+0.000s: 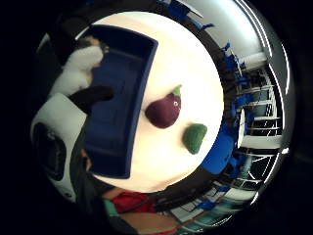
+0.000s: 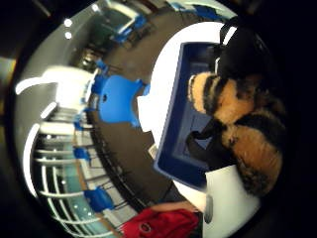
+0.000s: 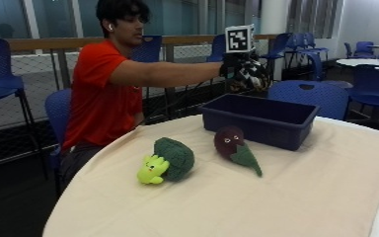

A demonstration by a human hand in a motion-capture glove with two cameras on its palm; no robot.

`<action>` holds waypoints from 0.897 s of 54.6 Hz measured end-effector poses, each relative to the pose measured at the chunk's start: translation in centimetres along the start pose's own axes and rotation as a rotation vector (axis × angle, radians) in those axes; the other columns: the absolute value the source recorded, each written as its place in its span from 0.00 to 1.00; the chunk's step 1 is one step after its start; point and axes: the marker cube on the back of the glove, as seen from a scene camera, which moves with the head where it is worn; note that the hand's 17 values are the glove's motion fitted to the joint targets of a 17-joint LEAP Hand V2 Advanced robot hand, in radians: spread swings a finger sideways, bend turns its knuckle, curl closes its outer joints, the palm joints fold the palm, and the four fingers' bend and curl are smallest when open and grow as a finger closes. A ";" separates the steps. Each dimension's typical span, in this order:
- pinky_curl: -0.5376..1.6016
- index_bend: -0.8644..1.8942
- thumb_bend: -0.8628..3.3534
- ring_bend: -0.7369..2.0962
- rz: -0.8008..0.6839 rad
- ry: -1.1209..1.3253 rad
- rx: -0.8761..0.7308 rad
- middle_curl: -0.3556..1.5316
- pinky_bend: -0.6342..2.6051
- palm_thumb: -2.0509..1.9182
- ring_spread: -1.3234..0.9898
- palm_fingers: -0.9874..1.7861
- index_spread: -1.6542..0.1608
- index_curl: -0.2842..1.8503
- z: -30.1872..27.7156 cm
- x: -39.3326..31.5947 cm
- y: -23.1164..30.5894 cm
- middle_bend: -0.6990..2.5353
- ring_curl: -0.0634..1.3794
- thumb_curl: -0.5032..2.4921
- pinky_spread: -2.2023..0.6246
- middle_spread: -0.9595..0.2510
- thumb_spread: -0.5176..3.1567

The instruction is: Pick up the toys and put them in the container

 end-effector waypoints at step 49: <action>0.43 0.37 0.18 0.30 0.231 -0.120 -0.117 0.28 0.59 0.49 0.61 0.25 0.71 0.31 6.0 18.3 2.6 0.24 0.13 0.27 0.83 0.77 0.43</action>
